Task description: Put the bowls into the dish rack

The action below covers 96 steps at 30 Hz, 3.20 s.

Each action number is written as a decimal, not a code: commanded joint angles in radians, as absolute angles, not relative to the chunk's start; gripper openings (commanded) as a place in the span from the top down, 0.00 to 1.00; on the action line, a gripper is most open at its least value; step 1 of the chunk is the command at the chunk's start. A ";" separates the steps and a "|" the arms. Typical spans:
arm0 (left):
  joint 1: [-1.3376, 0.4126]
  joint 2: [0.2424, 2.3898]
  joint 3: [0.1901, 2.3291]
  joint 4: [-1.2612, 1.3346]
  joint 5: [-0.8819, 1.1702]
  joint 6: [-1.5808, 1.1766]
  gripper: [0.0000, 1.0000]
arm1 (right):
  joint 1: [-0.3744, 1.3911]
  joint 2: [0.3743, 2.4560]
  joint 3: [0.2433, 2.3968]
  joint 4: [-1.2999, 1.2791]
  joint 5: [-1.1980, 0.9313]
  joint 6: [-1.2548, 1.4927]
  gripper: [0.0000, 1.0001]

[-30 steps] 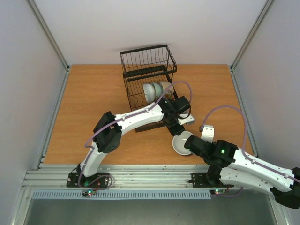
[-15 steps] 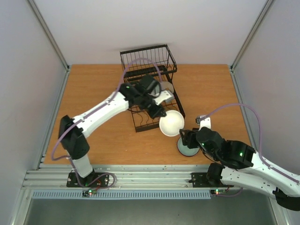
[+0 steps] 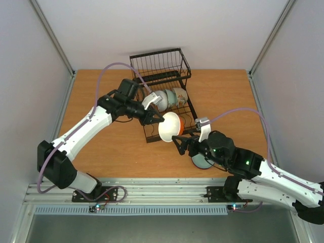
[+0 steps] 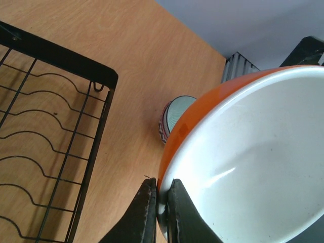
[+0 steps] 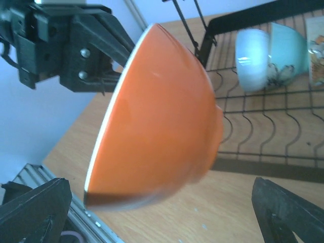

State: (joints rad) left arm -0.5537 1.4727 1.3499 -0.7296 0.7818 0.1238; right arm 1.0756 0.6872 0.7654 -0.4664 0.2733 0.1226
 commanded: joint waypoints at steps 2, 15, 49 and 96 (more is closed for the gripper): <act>-0.522 1.424 1.302 -0.590 0.898 0.121 1.00 | 1.076 0.720 0.748 -0.282 0.233 0.088 0.01; -0.492 1.368 1.244 -0.488 0.965 0.069 0.99 | 1.071 0.765 0.748 -0.237 0.221 0.109 0.03; -0.488 1.375 1.242 -0.482 0.652 0.056 0.40 | 1.069 0.933 0.902 -0.398 0.433 -0.053 0.99; -0.342 1.186 1.258 -0.509 0.248 0.123 0.32 | 0.838 2.093 1.688 -0.442 0.466 -0.460 0.99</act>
